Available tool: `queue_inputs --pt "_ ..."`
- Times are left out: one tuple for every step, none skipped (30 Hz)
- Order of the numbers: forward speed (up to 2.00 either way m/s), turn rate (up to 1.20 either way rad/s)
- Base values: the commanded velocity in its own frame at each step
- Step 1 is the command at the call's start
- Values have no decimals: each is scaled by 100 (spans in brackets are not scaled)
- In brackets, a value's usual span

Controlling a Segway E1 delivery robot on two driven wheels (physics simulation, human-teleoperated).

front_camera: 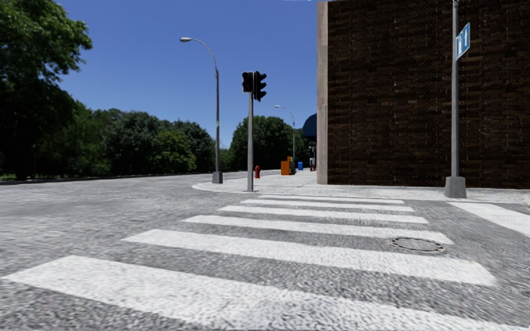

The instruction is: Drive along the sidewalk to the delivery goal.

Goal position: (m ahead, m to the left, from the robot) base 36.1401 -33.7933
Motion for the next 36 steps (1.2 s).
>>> queue_inputs --pt "146 -58" --pt "146 -58" --pt "146 -58" --pt "146 -58" --pt "146 -58" --pt "146 -58" --pt "146 -57" --pt "146 -49" --pt "146 -43" --pt "146 -30" --pt "146 -30" --pt "146 -17" --pt "146 -13" --pt "146 -12" --pt "146 -12" --pt "146 -11" --pt "146 -11" --pt "146 -11" --pt "146 -11" --pt "146 -11" --pt "159 -6" --pt "200 0" --pt "200 0" --pt "200 0" --pt "200 0" --pt "200 0" --pt "200 0" --pt "200 0" --pt "200 0" --pt "200 0" --pt "200 0" --pt "200 0" --pt "200 0" --pt "200 0" --pt "200 0" --pt "200 0"
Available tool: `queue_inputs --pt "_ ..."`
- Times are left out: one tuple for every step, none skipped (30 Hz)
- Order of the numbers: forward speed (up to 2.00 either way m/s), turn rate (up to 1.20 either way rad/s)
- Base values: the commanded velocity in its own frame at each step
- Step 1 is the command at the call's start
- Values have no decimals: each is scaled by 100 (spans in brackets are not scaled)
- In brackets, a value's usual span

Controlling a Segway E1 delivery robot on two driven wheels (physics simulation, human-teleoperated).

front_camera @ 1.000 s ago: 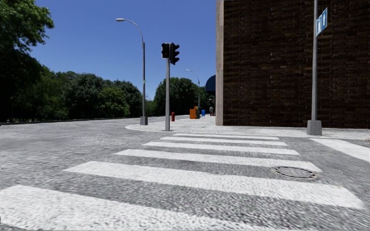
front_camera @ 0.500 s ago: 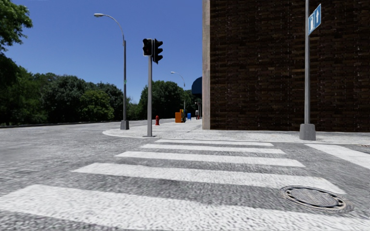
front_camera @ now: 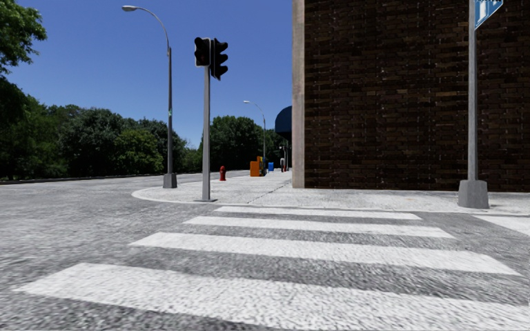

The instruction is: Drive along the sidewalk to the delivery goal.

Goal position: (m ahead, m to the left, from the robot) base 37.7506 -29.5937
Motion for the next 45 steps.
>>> queue_inputs --pt "200 0" --pt "200 0" --pt "200 0" --pt "200 0" --pt "200 0" --pt "200 0" --pt "200 0" --pt "200 0" --pt "200 0" --pt "200 0" --pt "200 0" --pt "200 0" --pt "200 0" --pt "200 0" --pt "200 0" --pt "200 0" --pt "200 0" --pt "200 0" --pt "200 0" --pt "200 0" --pt "200 0" --pt "200 0" --pt "200 0" --pt "200 0" --pt "200 0" --pt "200 0" --pt "200 0" --pt "200 0" --pt "200 0" --pt "200 0" --pt "200 0" --pt "200 0" --pt "200 0" --pt "200 -5" --pt "200 -18" --pt "200 -18" --pt "197 -28" --pt "180 -31" --pt "165 -31" --pt "165 -31" --pt "157 -31" --pt "149 -34" --pt "141 -39" --pt "140 -41" --pt "140 -41"
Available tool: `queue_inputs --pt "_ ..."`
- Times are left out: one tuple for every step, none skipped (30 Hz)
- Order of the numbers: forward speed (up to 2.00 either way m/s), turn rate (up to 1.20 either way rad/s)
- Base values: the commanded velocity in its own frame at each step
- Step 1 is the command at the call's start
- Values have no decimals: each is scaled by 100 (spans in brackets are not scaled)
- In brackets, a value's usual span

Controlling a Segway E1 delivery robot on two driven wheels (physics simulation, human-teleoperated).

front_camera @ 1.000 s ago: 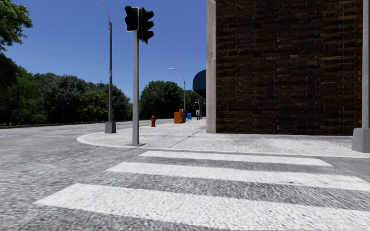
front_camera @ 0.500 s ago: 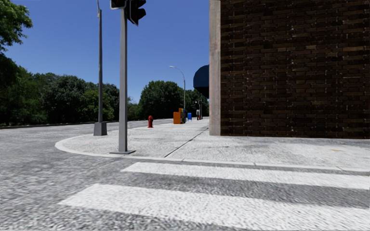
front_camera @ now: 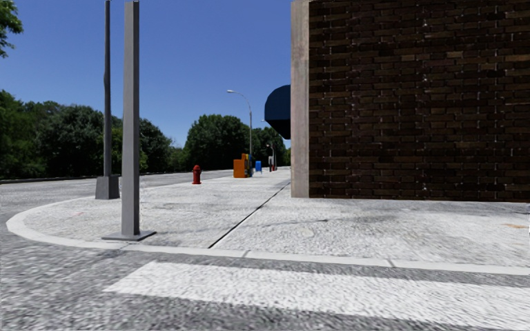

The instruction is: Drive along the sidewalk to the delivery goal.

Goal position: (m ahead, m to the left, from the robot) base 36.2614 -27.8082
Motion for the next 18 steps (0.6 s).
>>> queue_inputs --pt "139 -42" --pt "139 -42" --pt "139 -42" --pt "139 -42" --pt "139 -42" --pt "139 -42" --pt "139 -42" --pt "139 -42" --pt "139 -42" --pt "138 -42" --pt "138 -42" --pt "138 -42" --pt "138 -42" --pt "138 -42" --pt "138 -42" --pt "138 -42" --pt "138 -42" --pt "138 -42"
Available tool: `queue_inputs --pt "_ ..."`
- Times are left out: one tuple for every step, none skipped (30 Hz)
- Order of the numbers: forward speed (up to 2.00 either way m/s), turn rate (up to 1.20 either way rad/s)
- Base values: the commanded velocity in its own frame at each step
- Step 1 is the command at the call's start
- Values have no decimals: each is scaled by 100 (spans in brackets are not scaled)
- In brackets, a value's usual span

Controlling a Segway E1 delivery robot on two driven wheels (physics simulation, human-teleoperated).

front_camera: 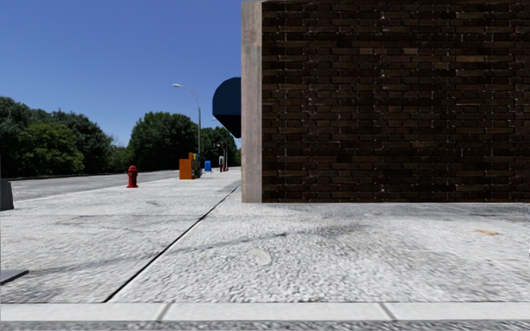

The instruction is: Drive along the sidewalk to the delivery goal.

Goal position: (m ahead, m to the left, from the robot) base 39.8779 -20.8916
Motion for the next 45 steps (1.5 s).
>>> queue_inputs --pt "138 -42" --pt "138 -42" --pt "138 -42" --pt "138 -42" --pt "138 -42" --pt "138 -42" --pt "138 -42" --pt "138 -42" --pt "138 -42" --pt "138 -42" --pt "138 -42" --pt "138 -42" --pt "138 -42" --pt "138 -42" --pt "138 -42" --pt "138 -42" --pt "138 -42" --pt "138 -42" --pt "138 -42" --pt "138 -42" --pt "138 -42" --pt "138 -42" --pt "138 -42" --pt "138 -42" --pt "138 -42" --pt "138 -43" --pt "138 -46" --pt "138 -47" --pt "138 -47" --pt "138 -48" --pt "138 -48" --pt "138 -48" --pt "138 -48" --pt "138 -50" --pt "138 -51" --pt "138 -53" --pt "138 -55" --pt "138 -55" --pt "138 -55" --pt "138 -55" --pt "138 -55" --pt "138 -55" --pt "138 -55" --pt "138 -55" --pt "138 -55"
